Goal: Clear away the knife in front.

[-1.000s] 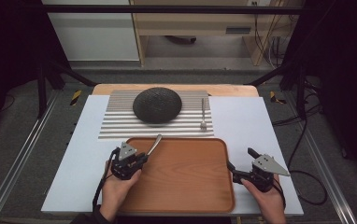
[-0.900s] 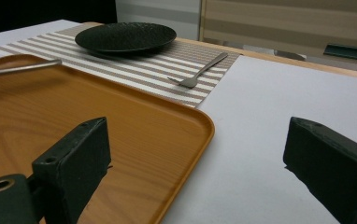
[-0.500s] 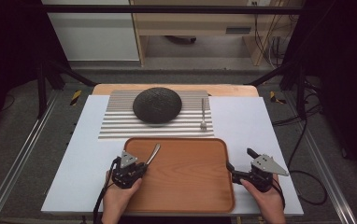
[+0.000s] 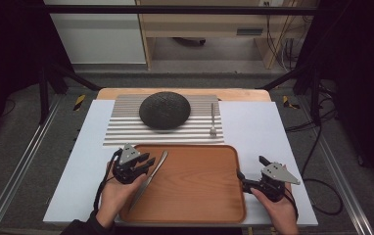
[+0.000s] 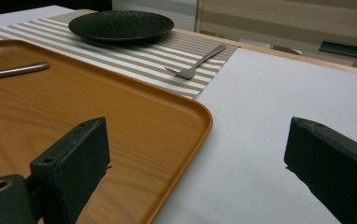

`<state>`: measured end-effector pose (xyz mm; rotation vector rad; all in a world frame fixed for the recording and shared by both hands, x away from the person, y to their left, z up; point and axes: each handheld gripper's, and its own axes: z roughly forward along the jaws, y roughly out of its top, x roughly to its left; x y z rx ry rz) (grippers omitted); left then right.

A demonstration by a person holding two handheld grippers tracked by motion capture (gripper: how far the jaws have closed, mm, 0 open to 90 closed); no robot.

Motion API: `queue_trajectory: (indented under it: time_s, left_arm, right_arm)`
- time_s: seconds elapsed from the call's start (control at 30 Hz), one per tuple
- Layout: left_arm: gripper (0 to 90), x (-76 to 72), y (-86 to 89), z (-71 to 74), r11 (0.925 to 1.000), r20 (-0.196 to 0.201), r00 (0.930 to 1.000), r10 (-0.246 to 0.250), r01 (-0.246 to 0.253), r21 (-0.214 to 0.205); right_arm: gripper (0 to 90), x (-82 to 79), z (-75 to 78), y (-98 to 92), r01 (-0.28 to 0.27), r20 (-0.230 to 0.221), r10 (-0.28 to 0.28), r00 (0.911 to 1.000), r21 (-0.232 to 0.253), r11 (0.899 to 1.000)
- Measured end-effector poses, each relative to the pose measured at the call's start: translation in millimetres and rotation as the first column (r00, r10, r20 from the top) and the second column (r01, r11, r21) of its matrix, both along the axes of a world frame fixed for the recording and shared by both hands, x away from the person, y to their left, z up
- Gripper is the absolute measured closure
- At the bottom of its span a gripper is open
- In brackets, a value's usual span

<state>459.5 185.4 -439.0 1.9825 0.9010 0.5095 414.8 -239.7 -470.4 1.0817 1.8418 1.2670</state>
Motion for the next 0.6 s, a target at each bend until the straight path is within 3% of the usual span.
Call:
queue_trajectory:
  time_s: [0.07, 0.13, 0.37, 0.6]
  left_arm:
    - [73.5, 2.3, -5.2, -3.9, 0.9994, -0.010, 0.9993, -0.036, 0.036, 0.000]
    - [76.1, 3.0, -9.2, -8.2, 0.9964, -0.043, 0.9966, -0.070, 0.068, -0.052]
    - [84.8, 2.9, -18.7, -18.6, 0.9965, -0.040, 0.9958, -0.082, 0.083, 0.014]
    - [90.0, 3.2, -22.4, -21.6, 0.9939, -0.046, 0.9934, -0.105, 0.106, 0.029]
  right_arm:
    - [6.5, -0.2, -0.4, 0.3, 0.010, 0.000, -0.010, 0.9999, -0.003, 1.000]
    - [6.5, -0.5, -0.6, 0.1, 0.022, 0.000, -0.022, 0.9998, -0.004, 1.000]
    - [6.4, 0.1, -1.1, -0.9, 0.037, -0.004, -0.037, 0.9993, -0.008, 0.999]
    - [5.7, 0.2, -1.6, -0.5, 0.026, -0.004, -0.026, 0.9996, -0.012, 1.000]
